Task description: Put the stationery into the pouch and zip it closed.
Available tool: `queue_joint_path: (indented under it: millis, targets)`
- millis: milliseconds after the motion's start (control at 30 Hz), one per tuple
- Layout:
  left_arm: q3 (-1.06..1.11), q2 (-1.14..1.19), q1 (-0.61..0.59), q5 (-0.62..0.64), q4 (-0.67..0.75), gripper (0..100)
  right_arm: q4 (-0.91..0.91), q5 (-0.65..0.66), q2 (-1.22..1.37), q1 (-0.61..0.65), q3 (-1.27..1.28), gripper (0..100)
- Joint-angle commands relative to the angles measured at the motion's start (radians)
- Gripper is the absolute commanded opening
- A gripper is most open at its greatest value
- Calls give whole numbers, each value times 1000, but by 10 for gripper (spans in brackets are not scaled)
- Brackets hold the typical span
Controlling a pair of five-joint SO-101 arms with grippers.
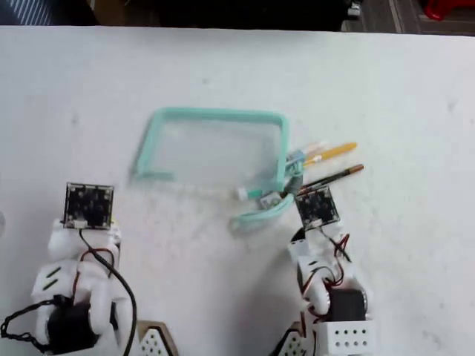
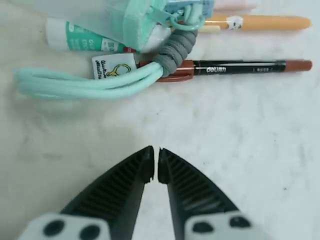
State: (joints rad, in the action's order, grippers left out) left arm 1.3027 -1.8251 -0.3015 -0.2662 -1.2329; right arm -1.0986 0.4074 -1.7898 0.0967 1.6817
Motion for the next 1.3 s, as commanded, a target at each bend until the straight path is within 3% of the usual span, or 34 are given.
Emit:
queue_joint_path:
  millis: [0, 567, 767, 1000, 1133, 1267]
  targets:
    - [-89, -5, 2, -5, 21, 26, -13, 150, -4, 8, 9, 18]
    - [-84, -5, 18, 34, 84, 23, -13, 169, -4, 7, 9, 18]
    - [-29, -5, 125, -272, 104, 23, -13, 170, -4, 8, 9, 18]
    - [23, -5, 140, -608, 23, 23, -13, 170, -4, 8, 9, 18]
    - [23, -5, 142, -718, -57, 23, -8, 166, -4, 5, 9, 18]
    - [-31, -5, 142, -687, -97, 24, -8, 166, -5, 7, 9, 18]
